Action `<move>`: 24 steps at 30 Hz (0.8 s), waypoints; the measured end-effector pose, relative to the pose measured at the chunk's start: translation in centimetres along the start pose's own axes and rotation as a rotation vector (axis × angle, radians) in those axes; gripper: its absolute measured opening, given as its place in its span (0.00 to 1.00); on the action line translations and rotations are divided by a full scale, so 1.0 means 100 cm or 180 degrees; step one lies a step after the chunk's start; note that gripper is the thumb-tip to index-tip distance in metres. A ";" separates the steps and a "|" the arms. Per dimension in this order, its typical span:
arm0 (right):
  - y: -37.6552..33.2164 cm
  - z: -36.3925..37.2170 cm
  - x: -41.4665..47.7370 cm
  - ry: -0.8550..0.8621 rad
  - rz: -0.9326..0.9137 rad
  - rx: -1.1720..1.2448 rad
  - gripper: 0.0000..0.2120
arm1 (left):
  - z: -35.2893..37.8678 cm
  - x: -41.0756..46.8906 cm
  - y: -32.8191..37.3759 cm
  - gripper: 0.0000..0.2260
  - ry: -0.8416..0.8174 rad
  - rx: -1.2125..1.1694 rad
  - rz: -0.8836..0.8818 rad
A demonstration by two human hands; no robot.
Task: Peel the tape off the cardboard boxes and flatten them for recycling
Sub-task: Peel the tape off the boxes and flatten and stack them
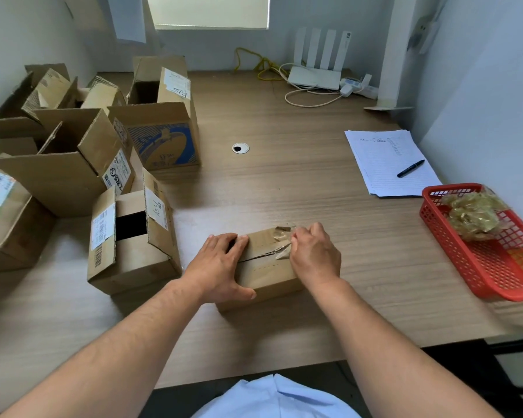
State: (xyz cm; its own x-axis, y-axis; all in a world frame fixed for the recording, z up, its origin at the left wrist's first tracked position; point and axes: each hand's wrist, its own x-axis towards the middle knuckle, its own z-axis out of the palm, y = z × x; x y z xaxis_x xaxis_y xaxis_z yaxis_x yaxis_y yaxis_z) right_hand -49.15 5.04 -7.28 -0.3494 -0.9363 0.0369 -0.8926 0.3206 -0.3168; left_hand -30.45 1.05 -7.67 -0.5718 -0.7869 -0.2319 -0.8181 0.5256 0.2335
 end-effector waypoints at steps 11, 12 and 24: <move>-0.031 0.009 -0.017 0.0171 -0.0821 -0.0606 0.06 | 0.010 0.007 0.019 0.54 0.0090 0.0132 -0.0135; -0.032 0.011 -0.017 0.0048 -0.0809 -0.0581 0.07 | 0.010 0.006 0.017 0.54 0.0102 0.0124 -0.0136; -0.002 0.008 0.006 -0.0095 0.1544 0.2034 0.06 | 0.005 -0.003 -0.003 0.52 0.0047 0.0042 0.0012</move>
State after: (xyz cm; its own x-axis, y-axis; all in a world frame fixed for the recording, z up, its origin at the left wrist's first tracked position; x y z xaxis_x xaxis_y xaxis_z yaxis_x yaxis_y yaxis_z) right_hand -48.95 4.27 -7.94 -0.6408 -0.7199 -0.2667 -0.3043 0.5571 -0.7727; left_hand -30.05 1.26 -8.20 -0.5739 -0.7896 -0.2170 -0.8167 0.5327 0.2219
